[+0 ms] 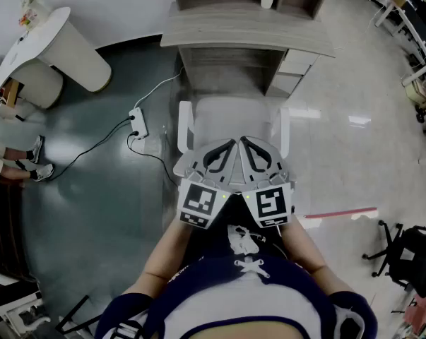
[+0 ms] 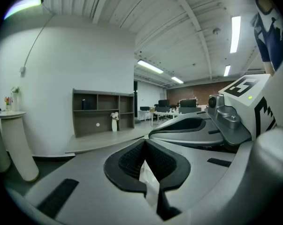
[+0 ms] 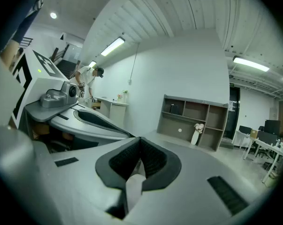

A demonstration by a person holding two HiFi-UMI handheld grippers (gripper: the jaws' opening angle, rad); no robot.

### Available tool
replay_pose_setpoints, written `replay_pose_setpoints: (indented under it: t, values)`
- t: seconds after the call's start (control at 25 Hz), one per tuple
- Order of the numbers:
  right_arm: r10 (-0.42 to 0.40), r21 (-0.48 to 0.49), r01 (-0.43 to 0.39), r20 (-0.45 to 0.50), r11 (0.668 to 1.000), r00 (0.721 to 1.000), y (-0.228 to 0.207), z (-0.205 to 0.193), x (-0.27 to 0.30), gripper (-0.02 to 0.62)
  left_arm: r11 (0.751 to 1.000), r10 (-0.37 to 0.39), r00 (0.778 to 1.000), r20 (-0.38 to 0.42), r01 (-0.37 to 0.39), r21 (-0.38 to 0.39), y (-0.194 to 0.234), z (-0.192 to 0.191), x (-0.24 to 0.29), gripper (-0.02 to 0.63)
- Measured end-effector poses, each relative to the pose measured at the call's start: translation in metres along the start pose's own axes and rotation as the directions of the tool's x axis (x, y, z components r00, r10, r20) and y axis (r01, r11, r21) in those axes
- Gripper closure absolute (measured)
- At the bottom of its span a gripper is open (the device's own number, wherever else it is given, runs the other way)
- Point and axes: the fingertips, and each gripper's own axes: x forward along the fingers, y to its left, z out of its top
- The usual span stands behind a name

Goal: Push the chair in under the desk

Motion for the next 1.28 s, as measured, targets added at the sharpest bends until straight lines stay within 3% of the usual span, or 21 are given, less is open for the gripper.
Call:
replay_pose_setpoints:
  t: [0.32, 0.56, 0.68, 0.92, 0.96, 1.0, 1.16, 1.28]
  values:
    - [0.038, 0.0, -0.038, 0.004, 0.999, 0.999, 0.002, -0.006, -0.005, 0.587, 0.998, -0.063, 0.998, -0.03, 0.063, 0.006, -0.007, -0.009, -0.001, 0.598]
    - [0.095, 0.01, -0.095, -0.042, 0.995, 0.995, 0.01, -0.025, -0.01, 0.586, 0.992, -0.124, 0.99, -0.063, 0.123, -0.019, -0.008, -0.021, -0.005, 0.597]
    - [0.113, -0.034, -0.116, -0.076, 0.993, 0.991, 0.013, -0.036, -0.014, 0.584, 0.988, -0.152, 0.984, -0.095, 0.152, -0.007, -0.011, -0.031, -0.006, 0.597]
    - [0.15, -0.085, -0.165, -0.165, 0.983, 0.975, 0.028, -0.059, -0.021, 0.584, 0.975, -0.206, 0.958, -0.197, 0.218, 0.043, -0.018, -0.057, -0.016, 0.593]
    - [0.158, -0.089, -0.176, -0.178, 0.98, 0.971, 0.031, -0.063, -0.021, 0.584, 0.969, -0.227, 0.95, -0.212, 0.241, 0.044, -0.021, -0.061, -0.017, 0.558]
    - [0.168, -0.089, -0.187, -0.191, 0.978, 0.967, 0.034, -0.066, -0.022, 0.584, 0.963, -0.249, 0.941, -0.23, 0.266, 0.045, -0.023, -0.066, -0.018, 0.48]
    - [0.221, -0.071, -0.245, -0.244, 0.967, 0.944, 0.049, -0.077, -0.023, 0.581, 0.949, -0.278, 0.913, -0.297, 0.31, 0.064, -0.027, -0.084, -0.024, 0.457]
    - [0.274, -0.077, -0.313, -0.319, 0.947, 0.907, 0.062, -0.091, -0.026, 0.51, 0.939, -0.299, 0.888, -0.349, 0.339, 0.059, -0.03, -0.099, -0.029, 0.448]
